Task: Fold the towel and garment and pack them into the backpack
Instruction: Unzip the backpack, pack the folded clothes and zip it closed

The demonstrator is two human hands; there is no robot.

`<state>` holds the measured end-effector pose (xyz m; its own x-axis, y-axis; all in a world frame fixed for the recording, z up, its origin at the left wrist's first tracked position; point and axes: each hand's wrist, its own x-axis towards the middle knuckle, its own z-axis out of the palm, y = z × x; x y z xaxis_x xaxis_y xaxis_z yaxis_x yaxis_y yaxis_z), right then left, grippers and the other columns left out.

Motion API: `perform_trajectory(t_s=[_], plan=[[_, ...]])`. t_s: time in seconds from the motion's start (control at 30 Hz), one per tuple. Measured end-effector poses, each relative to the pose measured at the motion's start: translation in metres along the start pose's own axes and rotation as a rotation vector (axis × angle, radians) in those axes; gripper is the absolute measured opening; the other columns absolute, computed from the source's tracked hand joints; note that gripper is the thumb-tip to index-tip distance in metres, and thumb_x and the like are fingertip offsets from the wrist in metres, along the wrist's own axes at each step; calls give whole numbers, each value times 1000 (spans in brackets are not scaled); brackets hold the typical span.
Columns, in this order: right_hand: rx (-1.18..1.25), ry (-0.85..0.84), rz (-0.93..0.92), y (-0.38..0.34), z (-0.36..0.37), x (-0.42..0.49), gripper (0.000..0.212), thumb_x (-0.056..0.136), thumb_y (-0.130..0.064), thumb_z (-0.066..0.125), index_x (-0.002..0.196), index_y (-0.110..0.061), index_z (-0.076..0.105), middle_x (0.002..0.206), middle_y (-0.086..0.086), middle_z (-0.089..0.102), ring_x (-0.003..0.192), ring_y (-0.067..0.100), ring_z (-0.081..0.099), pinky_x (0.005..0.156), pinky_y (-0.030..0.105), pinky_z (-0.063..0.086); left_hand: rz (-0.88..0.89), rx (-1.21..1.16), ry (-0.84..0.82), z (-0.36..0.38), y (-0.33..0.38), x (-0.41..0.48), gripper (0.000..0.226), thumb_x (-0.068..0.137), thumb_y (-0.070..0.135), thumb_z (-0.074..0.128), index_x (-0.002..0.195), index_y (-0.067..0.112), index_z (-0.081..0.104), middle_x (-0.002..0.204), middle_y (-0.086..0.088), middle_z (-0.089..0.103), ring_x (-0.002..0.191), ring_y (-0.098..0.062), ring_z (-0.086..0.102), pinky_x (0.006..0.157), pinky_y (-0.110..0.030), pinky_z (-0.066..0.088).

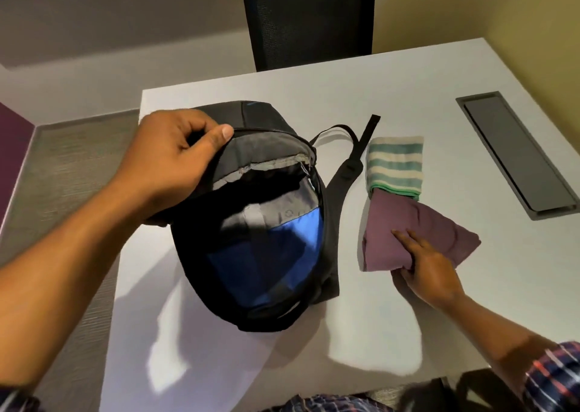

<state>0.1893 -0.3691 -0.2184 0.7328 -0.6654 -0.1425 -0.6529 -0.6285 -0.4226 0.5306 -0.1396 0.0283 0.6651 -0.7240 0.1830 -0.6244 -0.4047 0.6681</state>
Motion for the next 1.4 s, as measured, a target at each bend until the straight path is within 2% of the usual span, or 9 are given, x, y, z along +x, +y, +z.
perform_trajectory(t_s=[0.17, 0.3, 0.47, 0.63, 0.77, 0.97, 1.17, 1.33, 1.4], plan=[[395, 308, 54, -51, -29, -11, 69, 78, -21, 61, 145, -20, 45, 144, 8, 52, 129, 31, 51, 107, 48, 44, 17, -8, -58, 5, -4, -4, 31, 91, 42, 56, 65, 25, 60, 65, 8, 61, 53, -5, 49, 52, -26, 41], [410, 367, -152, -114, -39, -18, 78, 71, -15, 68, 145, -24, 45, 152, 4, 42, 137, 21, 43, 110, 21, 36, 14, -8, -75, 8, 0, -6, 31, 95, 35, 56, 69, 19, 62, 67, -1, 62, 58, -13, 55, 55, -30, 43], [181, 91, -375, -165, 5, -22, 107, 61, -3, 78, 148, -43, 30, 159, 1, 30, 126, 32, 56, 86, 39, 56, 54, -39, -46, 7, 9, -8, 30, 96, 34, 55, 73, 17, 62, 68, 1, 60, 62, -14, 54, 57, -31, 42], [-95, -231, -538, -162, 56, -21, 55, 92, -28, 57, 140, -48, 39, 159, -3, 31, 136, 29, 46, 90, 35, 55, 69, -43, -29, 3, 15, -6, 37, 96, 34, 54, 72, 7, 62, 63, -12, 58, 56, -20, 51, 52, -35, 40], [-107, -366, -490, -152, 66, -23, 62, 100, -21, 49, 148, -51, 23, 165, -7, 8, 149, 25, 22, 104, 37, 46, 15, -91, 132, -26, 18, 27, 36, 93, 35, 57, 60, 21, 55, 53, 11, 42, 48, 2, 35, 49, -18, 31], [-313, -344, -504, -165, 56, -23, 102, 38, -13, 94, 130, -39, 58, 137, 4, 61, 115, 27, 65, 65, 24, 58, 50, -89, 82, -37, 14, 43, 38, 93, 33, 58, 65, 8, 62, 51, 11, 40, 47, 1, 33, 49, -18, 29], [-127, -201, -503, -180, 45, -13, 100, 61, 8, 77, 141, -37, 38, 152, 7, 44, 131, 34, 51, 71, 42, 62, 63, -158, -27, -17, 9, 31, 39, 93, 33, 58, 71, 2, 64, 55, 11, 47, 54, -4, 40, 53, -22, 35], [84, -93, -507, -221, 32, 6, 82, 91, -16, 63, 151, -47, 16, 160, 1, 29, 144, 25, 34, 95, 39, 50, 55, -179, -33, -18, 13, 31, 39, 94, 34, 58, 73, 2, 65, 60, 8, 52, 56, -6, 44, 55, -23, 37], [65, -152, -499, -230, 45, 18, 63, 98, -30, 54, 150, -48, 22, 163, -5, 19, 148, 23, 25, 104, 38, 43, 60, -174, -39, -20, 16, 30, 40, 94, 33, 58, 73, 0, 64, 61, 2, 52, 57, -7, 43, 55, -24, 37]])
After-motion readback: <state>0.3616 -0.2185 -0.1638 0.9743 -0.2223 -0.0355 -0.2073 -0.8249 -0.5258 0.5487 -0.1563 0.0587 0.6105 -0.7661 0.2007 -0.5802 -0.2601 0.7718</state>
